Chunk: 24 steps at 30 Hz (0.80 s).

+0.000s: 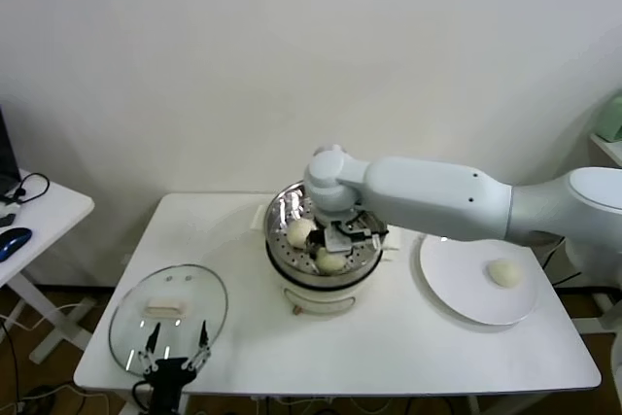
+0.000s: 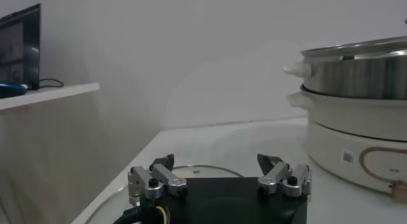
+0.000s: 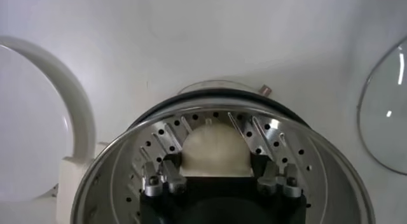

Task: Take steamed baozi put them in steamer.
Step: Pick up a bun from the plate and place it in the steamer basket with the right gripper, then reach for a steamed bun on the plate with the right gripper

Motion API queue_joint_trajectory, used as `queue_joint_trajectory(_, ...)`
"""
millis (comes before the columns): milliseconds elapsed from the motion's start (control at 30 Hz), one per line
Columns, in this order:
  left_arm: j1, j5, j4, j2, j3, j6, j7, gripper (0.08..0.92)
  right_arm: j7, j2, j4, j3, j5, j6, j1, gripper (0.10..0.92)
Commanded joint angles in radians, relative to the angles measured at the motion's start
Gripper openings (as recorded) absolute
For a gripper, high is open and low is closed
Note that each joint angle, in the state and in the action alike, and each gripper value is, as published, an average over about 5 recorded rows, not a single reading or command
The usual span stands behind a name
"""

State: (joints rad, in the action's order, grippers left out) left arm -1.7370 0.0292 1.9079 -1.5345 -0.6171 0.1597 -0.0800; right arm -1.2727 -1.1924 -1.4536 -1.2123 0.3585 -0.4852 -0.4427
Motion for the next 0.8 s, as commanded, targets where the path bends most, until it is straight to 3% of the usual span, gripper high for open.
queue_joint_trajectory(33, 0.0, -0.005, -0.003, -0.001, 0.003, -0.003, 0.0, 0.823, 0.01, -0.006, 0.003, 0.005, 0.016, -0.012, 0.021, 0.709)
queue_joint_trajectory(267, 0.004, -0.004, -0.005, -0.001, 0.003, -0.004, 0.0, 0.823, 0.016, 0.007, -0.003, 0.007, 0.018, -0.013, 0.021, 0.812)
queue_joint_trajectory(800, 0.009, 0.004, 0.005, 0.003, 0.005, -0.01, 0.002, 0.823, -0.019, 0.109, 0.029, 0.089, -0.084, -0.009, -0.099, 0.823)
